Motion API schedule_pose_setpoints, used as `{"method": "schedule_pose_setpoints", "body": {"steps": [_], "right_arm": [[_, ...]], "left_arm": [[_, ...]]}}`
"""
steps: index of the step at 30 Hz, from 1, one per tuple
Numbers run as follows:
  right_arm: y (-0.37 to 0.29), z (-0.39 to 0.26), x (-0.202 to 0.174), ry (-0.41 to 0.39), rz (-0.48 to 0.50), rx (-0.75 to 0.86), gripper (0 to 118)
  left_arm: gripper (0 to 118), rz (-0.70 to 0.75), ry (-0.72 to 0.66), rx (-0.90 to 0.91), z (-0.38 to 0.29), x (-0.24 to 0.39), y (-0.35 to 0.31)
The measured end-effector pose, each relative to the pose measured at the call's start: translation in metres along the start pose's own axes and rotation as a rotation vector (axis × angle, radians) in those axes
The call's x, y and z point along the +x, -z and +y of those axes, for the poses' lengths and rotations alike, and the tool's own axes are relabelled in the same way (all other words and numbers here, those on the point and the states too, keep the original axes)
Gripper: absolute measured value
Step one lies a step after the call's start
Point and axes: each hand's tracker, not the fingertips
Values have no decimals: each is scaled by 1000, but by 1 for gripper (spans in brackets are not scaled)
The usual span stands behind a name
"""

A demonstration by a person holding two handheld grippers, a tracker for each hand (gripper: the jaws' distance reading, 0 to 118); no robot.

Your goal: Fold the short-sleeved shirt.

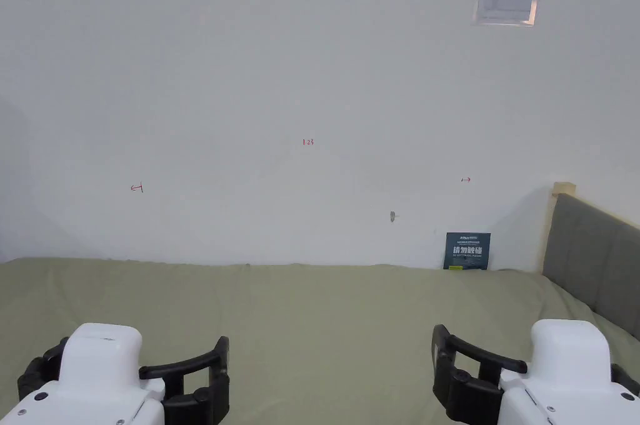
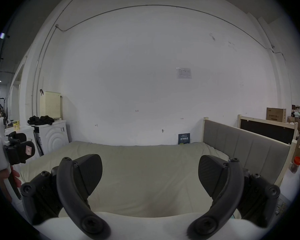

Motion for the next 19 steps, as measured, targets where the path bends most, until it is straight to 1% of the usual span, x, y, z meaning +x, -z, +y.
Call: {"method": "schedule_pose_setpoints", "body": {"steps": [4,9,10,11,14,16,17,18,19], "right_arm": [[0,0,-3,-20,-34,-8,112],[0,-2,-5,-22,-14,-16,112],[0,-3,-6,-21,-18,-14,112],[2,-3,-6,-3,-38,-23,112],[2,-4,-3,13,-2,-41,112],[4,-5,-4,11,-9,-42,112],[7,-5,-3,8,-33,-61,112],[7,-6,-3,8,-27,-58,112],[5,-8,0,-2,22,-46,112]], "left_arm": [[118,-4,-1,-7,-1,-2,1],[118,-2,-13,-5,-2,-3,0],[118,0,-11,-7,-2,-2,0],[118,2,-9,-7,-3,-3,0],[118,-1,-10,-8,-4,-3,0],[118,2,-6,-7,-4,-3,-1],[118,2,-5,-7,-4,-3,-1],[118,2,-7,-7,-4,-3,-1],[118,1,-8,-6,-4,-3,-1]]}}
